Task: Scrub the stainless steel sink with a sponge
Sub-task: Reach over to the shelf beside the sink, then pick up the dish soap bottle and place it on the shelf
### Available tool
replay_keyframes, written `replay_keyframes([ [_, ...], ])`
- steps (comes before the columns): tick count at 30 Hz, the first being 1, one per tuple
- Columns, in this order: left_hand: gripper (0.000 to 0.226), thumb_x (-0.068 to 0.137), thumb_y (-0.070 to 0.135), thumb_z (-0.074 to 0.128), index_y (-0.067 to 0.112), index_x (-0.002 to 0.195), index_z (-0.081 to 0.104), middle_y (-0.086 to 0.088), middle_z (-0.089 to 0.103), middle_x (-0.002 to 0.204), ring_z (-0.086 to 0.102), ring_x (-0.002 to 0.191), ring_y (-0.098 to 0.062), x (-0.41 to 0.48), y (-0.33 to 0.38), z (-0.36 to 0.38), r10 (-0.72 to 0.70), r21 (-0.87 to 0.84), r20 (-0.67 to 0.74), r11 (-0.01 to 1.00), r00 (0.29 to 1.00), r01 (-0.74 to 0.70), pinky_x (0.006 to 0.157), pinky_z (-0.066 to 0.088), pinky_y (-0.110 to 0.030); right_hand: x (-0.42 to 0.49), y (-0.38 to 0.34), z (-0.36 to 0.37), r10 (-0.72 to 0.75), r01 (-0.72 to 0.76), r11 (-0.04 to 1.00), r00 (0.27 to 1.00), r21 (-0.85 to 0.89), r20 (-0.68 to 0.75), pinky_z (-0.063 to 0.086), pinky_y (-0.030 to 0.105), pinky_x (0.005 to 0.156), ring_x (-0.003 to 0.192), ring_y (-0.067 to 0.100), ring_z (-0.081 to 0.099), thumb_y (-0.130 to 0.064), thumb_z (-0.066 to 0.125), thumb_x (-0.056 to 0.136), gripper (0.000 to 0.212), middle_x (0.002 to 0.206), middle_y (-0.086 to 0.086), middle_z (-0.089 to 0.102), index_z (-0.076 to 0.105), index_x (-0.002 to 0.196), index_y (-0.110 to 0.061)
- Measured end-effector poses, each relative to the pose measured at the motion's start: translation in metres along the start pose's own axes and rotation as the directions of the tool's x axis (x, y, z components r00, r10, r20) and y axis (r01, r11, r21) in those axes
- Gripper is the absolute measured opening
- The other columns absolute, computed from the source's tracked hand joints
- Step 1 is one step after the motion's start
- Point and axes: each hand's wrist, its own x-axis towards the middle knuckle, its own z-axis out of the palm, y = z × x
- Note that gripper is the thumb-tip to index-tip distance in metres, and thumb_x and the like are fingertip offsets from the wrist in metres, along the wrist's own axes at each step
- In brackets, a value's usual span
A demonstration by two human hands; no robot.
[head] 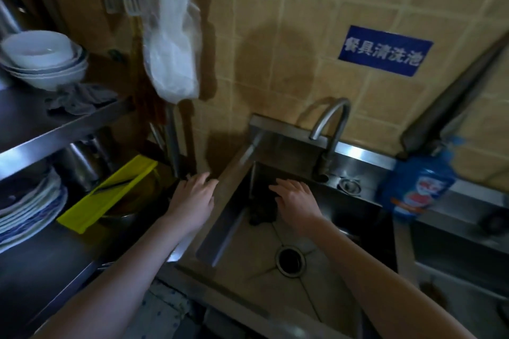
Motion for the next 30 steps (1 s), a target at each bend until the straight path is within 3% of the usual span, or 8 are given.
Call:
replay_keyframes([
  [6, 0.045, 0.096, 0.027, 0.043, 0.02, 0.14, 0.036, -0.003, 0.032, 0.148, 0.036, 0.132, -0.024, 0.01, 0.035, 0.033, 0.056, -0.008, 0.061, 0.998, 0.997, -0.055, 0.105, 0.036, -0.039, -0.045, 0.057, 0.01, 0.119, -0.119, 0.993, 0.991, 0.001, 0.06, 0.025, 0.039, 0.113, 0.137, 0.022, 0.034, -0.03, 0.051, 0.089, 0.049, 0.15, -0.001, 0.039, 0.044, 0.137, -0.031],
  [14, 0.044, 0.097, 0.02, 0.043, 0.016, 0.14, 0.037, -0.004, 0.031, 0.147, 0.035, 0.131, -0.024, 0.036, 0.088, 0.064, 0.145, -0.138, 0.132, 0.982, 0.98, -0.127, 0.104, 0.035, -0.036, -0.094, 0.122, 0.025, 0.25, -0.252, 0.968, 0.965, 0.012, 0.075, 0.025, 0.04, 0.113, 0.138, 0.021, 0.033, -0.024, 0.058, 0.086, 0.053, 0.148, -0.002, 0.04, 0.043, 0.136, -0.033],
  [20, 0.045, 0.094, 0.023, 0.047, 0.018, 0.138, 0.04, -0.005, 0.037, 0.143, 0.041, 0.127, -0.024, 0.064, 0.138, 0.082, 0.263, -0.063, 0.14, 0.964, 0.954, -0.257, 0.101, 0.038, -0.039, -0.133, 0.171, 0.023, 0.362, -0.36, 0.93, 0.932, 0.071, -0.022, 0.028, 0.039, 0.112, 0.136, 0.019, 0.037, -0.027, 0.051, 0.093, 0.044, 0.146, -0.003, 0.043, 0.043, 0.135, -0.034],
  [30, 0.047, 0.094, 0.025, 0.046, 0.022, 0.14, 0.035, -0.002, 0.033, 0.146, 0.035, 0.133, -0.023, 0.122, 0.259, 0.099, 0.381, -0.052, 0.162, 0.925, 0.91, -0.378, 0.104, 0.036, -0.039, -0.169, 0.267, 0.007, 0.521, -0.511, 0.852, 0.849, 0.112, -0.089, 0.033, 0.038, 0.109, 0.13, 0.019, 0.043, -0.022, 0.046, 0.093, 0.042, 0.142, -0.002, 0.048, 0.046, 0.134, -0.03],
])
